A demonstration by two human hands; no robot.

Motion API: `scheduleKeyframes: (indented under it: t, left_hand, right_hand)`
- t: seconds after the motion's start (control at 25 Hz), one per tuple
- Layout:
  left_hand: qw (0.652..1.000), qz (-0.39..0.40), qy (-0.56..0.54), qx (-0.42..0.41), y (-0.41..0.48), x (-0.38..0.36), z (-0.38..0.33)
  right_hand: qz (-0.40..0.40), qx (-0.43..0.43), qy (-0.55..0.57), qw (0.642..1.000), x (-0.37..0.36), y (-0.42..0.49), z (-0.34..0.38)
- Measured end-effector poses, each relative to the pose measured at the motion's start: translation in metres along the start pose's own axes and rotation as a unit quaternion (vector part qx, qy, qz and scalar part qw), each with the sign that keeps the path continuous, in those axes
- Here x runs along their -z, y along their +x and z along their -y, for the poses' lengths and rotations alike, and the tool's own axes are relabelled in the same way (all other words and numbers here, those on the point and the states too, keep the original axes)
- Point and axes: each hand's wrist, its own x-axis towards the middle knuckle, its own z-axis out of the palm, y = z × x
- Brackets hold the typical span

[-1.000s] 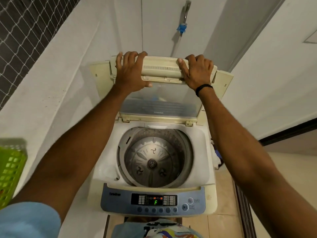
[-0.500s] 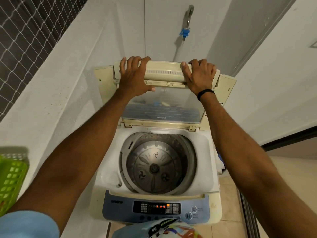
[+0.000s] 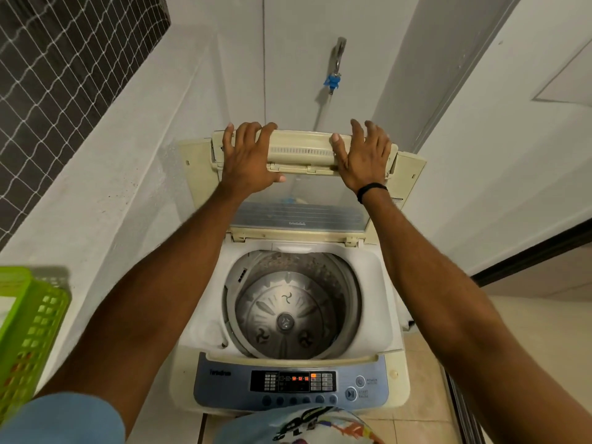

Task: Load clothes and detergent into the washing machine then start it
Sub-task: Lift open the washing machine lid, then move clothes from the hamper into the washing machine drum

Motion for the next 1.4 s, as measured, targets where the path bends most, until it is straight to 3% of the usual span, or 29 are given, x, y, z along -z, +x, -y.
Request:
scheduleKeyframes:
  t: [0.36,0.56,0.88,1.2,1.4]
  left_hand:
    - [0.998,0.027,0.050,0.003,-0.020,0.018,-0.009]
    - [0.995,-0.007,0.086,0.043,-0.042,0.019,-0.030]
    - [0.997,-0.047,-0.053,0.025,-0.103,0.000,-0.096]
    - [0.944,0.055,-0.275,0.173,-0.230,-0.053,-0.215]
    - [0.936,0.139,-0.262,0.189,-0.275,-0.071,-0.301]
  right_hand:
    - [0.033,0.017,-0.041,0.998,0.015,-0.056,-0.005]
    - [0.041,0.005,-0.060,0.997,0.022,-0.095,-0.007]
    - [0.130,-0.082,0.001,0.988,0.019,-0.186,-0.035]
    - [0.128,-0.177,0.089,0.972,0.022,-0.281,-0.106]
    - [0.131,-0.256,0.126,0.949,0.042,-0.327,-0.190]
